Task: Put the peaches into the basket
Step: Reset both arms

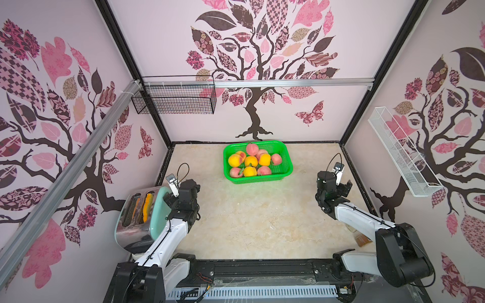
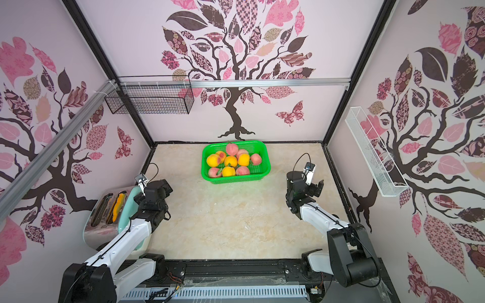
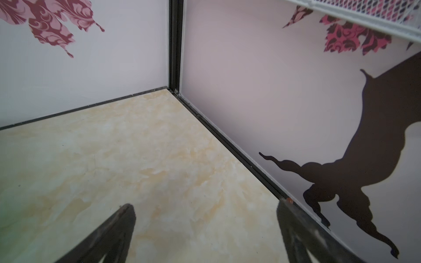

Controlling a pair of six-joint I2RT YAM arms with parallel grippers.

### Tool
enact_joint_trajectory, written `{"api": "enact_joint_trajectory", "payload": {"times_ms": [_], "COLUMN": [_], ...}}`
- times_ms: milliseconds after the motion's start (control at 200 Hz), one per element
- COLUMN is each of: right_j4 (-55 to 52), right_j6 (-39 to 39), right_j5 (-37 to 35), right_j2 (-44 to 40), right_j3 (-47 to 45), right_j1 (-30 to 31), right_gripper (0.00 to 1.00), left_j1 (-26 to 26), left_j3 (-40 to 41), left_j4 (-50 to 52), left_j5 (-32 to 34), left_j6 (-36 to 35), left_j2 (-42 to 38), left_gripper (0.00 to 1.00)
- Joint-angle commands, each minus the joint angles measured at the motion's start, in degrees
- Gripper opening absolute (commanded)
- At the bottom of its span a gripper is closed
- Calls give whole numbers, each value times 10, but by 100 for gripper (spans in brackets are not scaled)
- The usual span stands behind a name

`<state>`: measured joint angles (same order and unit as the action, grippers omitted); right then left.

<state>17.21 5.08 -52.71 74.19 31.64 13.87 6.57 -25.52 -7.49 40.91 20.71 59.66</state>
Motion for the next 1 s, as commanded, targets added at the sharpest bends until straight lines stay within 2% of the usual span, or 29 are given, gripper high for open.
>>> {"api": "enact_joint_trajectory", "payload": {"times_ms": [0, 70, 140, 345, 485, 670, 805, 845, 950, 995], "right_j4": [93, 121, 148, 199, 249, 302, 407, 435, 378, 346], "right_j6": [-12, -19, -26, -38, -55, -94, -108, -119, -113, -111], "right_j5": [26, 38, 48, 75, 122, 166, 193, 199, 217, 265], "right_j2": [5, 20, 35, 55, 60, 72, 118, 137, 125, 120], "right_j3": [-35, -46, -56, -75, -89, -103, -130, -130, -113, -104], "right_j1": [-3, -6, -7, -9, -10, -10, -18, -19, -24, -36], "right_gripper": [100, 99, 100, 100, 99, 99, 99, 99, 99, 100], "left_j1": [-14, -40, -63, -63, -63, -64, -65, -64, -65, -66], "left_j3": [59, 75, 66, 62, 54, 42, 12, 15, 19, 19], "left_j4": [-183, -232, -238, -284, -319, -364, -370, -385, -384, -385], "left_j5": [41, 1, -38, -78, -117, -194, -281, -289, -297, -307], "left_j6": [-70, -65, -59, -89, -114, -141, -174, -177, -177, -180], "left_j2": [19, 47, 79, 121, 169, 216, 276, 284, 282, 283], "left_gripper": [98, 98, 98, 98, 98, 98, 98, 98, 98, 98]}}
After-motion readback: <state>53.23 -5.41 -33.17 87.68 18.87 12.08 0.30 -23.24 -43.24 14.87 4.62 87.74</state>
